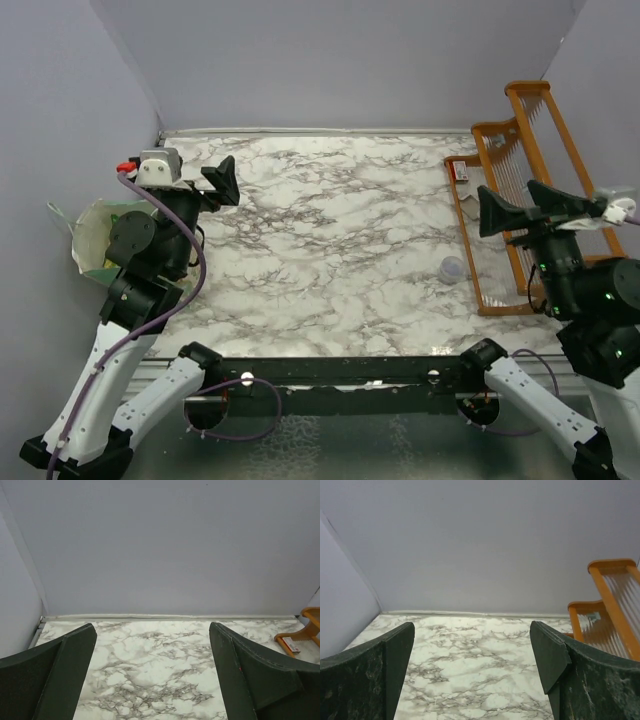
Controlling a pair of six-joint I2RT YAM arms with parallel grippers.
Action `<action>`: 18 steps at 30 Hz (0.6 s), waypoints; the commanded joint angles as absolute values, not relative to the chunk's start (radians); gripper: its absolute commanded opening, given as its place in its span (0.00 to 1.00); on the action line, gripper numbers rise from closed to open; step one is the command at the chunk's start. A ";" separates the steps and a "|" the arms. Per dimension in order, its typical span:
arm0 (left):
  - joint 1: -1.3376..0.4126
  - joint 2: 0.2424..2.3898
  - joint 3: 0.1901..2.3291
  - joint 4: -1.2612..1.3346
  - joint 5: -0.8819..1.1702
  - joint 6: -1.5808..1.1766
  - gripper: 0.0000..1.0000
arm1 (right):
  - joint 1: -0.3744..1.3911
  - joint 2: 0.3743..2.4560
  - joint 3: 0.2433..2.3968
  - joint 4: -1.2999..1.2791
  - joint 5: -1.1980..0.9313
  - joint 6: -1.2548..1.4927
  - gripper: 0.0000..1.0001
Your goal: Take the snacks out of the paper bag
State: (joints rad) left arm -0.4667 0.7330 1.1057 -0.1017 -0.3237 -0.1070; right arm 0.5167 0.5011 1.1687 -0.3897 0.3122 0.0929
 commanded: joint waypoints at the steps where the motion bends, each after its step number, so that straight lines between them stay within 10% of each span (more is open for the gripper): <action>1: -0.425 0.734 1.111 -0.155 -0.352 -0.129 0.99 | 0.504 0.609 1.122 -0.304 0.266 0.154 0.99; 18: -0.318 0.914 1.208 -0.443 -0.236 -0.154 0.99 | 0.475 0.933 0.964 -0.089 -0.007 0.370 0.99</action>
State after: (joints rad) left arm -0.3328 0.8764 1.1511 -0.3363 -0.2913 -0.1410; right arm 0.4835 0.9314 1.0092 -0.2253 0.1375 0.3302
